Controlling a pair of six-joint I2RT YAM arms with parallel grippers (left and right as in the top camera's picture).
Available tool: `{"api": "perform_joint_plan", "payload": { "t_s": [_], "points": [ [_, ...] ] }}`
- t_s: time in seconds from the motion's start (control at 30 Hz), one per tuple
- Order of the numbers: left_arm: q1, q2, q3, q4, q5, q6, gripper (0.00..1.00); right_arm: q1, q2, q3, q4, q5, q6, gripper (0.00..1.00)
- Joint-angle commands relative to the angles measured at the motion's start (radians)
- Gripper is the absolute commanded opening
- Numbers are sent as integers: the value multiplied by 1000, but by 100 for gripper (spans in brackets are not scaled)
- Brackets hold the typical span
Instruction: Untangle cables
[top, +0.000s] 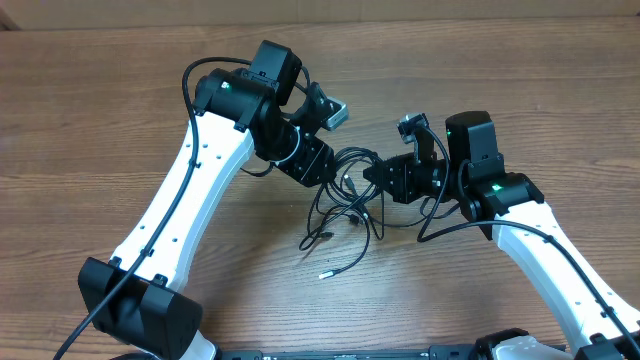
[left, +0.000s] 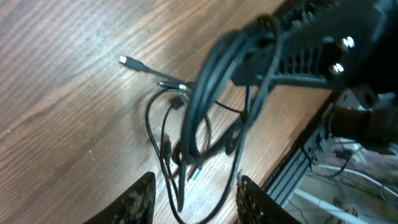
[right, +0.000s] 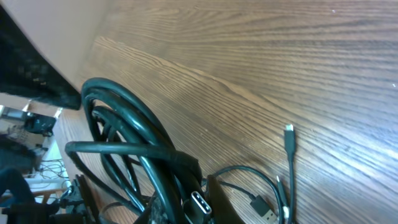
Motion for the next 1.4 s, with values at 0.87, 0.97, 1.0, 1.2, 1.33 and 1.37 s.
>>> {"api": "perform_joint_plan", "payload": {
  "t_s": [0.87,0.97,1.0,1.2,1.33,1.37],
  "points": [
    [1,-9,-45,122,291,-10,40,-5,1,1,28,-62,10,4],
    [1,-9,-45,119,291,-10,39,-5,1,1,28,-60,10,4],
    [1,-9,-45,118,291,-10,38,-5,1,1,28,-60,10,4],
    [-6,-9,-45,117,292,-10,26,-5,1,1,28,-60,10,4],
    [-30,-9,-45,119,290,-10,24,-5,1,1,28,-60,10,4],
    [-38,-9,-45,119,281,-10,25,-5,1,1,28,-60,10,4]
  ]
}}
